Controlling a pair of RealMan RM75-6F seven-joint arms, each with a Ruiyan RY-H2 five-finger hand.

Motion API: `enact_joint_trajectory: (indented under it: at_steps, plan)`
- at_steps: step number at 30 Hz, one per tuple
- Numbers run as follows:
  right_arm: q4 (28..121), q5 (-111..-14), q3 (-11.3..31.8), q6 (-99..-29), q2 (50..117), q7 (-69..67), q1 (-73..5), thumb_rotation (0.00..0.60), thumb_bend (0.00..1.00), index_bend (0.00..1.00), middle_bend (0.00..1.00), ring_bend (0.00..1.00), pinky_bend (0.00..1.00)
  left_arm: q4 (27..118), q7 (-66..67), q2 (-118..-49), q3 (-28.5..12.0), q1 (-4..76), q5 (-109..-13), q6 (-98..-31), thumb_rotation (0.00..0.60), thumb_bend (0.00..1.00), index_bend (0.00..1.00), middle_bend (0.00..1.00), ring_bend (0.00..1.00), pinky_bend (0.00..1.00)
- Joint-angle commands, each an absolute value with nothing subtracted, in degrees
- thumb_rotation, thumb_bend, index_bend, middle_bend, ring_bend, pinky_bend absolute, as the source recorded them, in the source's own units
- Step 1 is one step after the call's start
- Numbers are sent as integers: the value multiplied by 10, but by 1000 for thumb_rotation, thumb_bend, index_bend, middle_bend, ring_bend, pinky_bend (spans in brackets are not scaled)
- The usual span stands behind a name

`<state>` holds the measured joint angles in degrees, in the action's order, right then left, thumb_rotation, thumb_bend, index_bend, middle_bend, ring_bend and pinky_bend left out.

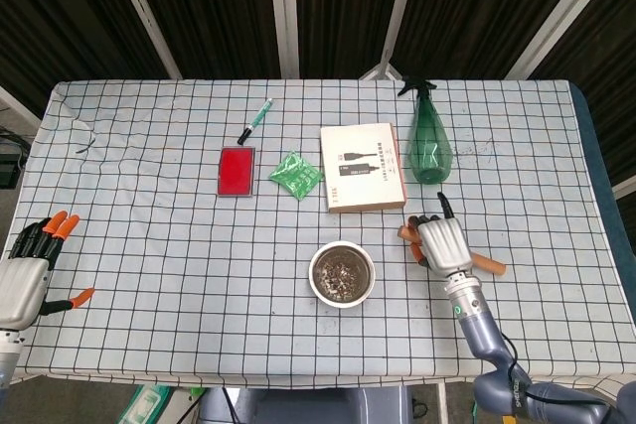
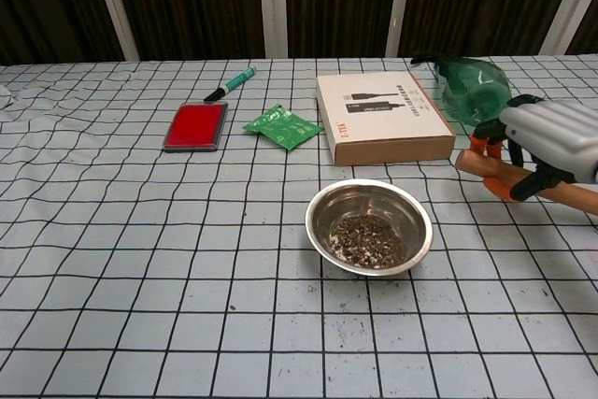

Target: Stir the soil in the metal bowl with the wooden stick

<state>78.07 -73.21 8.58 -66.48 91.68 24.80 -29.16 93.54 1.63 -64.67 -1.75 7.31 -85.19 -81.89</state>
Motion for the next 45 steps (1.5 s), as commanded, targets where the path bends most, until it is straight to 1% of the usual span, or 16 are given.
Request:
enact_joint_trajectory:
  at_steps: [1,8,13,19,23,31,37,45]
  plan:
    - [789,-739,83,-671,910,244,-289,600,506,750,552,574,0,935,17,-647,-18,73,-851,-819,600,64,0,0,0,0]
    - [820,-763,87,-696,890,204,-282,600,506,750,552,574,0,934,16,-647,-17,72,-851,-820,600,64,0,0,0,0]
    - [845,-808,94,-730,870,107,-274,600,505,750,552,574,1,935,17,-647,-17,72,-852,-821,600,64,0,0,0,0]
    - [855,-867,103,-800,866,-75,-256,600,505,750,552,574,1,934,19,-649,-17,70,-853,-824,600,64,0,0,0,0]
    - [857,-888,112,-855,888,-166,-243,600,505,750,552,574,8,934,22,-651,-18,69,-852,-827,600,64,0,0,0,0]
    - [846,-934,120,-936,950,-229,-236,600,505,750,552,574,22,936,25,-653,-19,68,-849,-828,600,64,0,0,0,0]
    - [850,-953,121,-957,983,-242,-241,600,505,750,552,574,22,936,25,-653,-20,69,-847,-826,600,64,0,0,0,0]
    - [843,-960,112,-958,1031,-240,-248,600,505,750,552,574,22,937,24,-653,-19,69,-848,-824,600,64,0,0,0,0]
